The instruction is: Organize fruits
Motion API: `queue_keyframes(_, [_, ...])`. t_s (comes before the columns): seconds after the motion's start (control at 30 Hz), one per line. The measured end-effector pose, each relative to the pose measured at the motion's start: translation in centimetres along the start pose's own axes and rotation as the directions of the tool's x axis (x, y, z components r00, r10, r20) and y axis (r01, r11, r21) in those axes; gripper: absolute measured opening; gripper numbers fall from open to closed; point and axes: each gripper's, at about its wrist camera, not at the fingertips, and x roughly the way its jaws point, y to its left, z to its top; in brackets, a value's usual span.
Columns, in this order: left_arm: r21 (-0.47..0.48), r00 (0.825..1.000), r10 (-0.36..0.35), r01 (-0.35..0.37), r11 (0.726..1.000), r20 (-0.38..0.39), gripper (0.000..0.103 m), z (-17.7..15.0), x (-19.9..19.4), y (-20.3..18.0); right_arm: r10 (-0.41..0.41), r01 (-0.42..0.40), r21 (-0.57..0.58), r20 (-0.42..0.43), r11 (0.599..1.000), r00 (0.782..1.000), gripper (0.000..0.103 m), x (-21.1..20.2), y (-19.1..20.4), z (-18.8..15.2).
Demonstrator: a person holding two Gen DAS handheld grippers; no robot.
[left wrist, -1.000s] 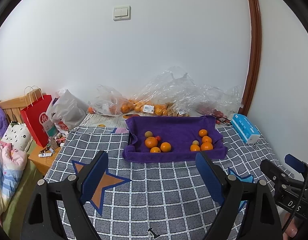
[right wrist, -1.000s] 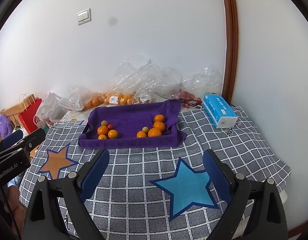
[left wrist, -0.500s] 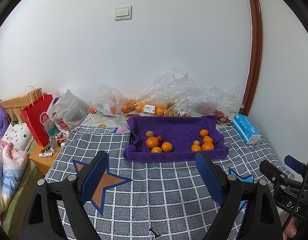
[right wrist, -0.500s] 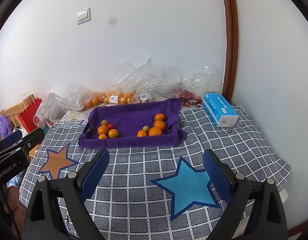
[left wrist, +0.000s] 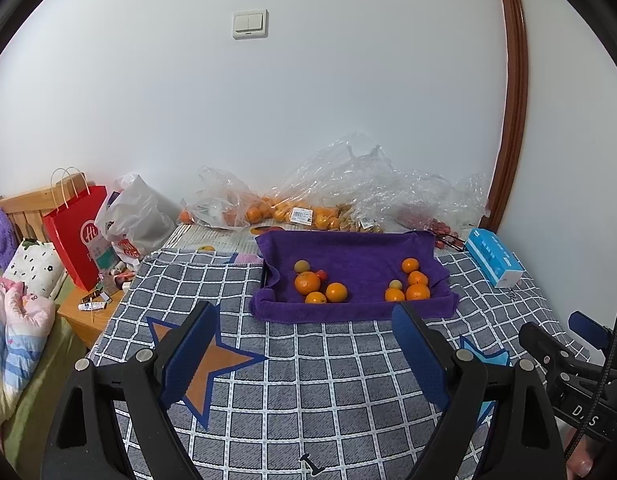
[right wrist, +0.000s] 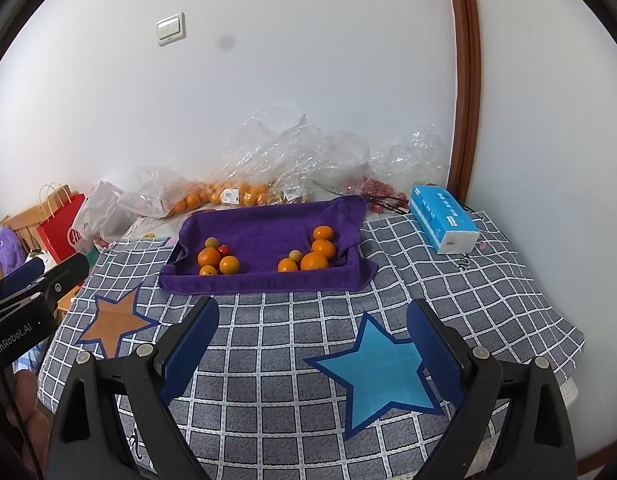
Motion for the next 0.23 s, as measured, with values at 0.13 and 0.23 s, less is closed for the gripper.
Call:
queue_keyframes(0.13, [-0.002, 1.0, 0.001, -0.001, 1.0, 0.0, 0.089, -0.05, -0.08, 0.12, 0.0, 0.0, -0.003, 0.0, 1.0, 1.0, 0.094, -0.01, 0.14, 0.0])
queue_keyframes(0.23, [0.0, 1.0, 0.009, -0.009, 1.0, 0.005, 0.089, -0.11, -0.16, 0.2, 0.003, -0.003, 0.0, -0.001, 1.0, 1.0, 0.094, 0.0, 0.15, -0.04])
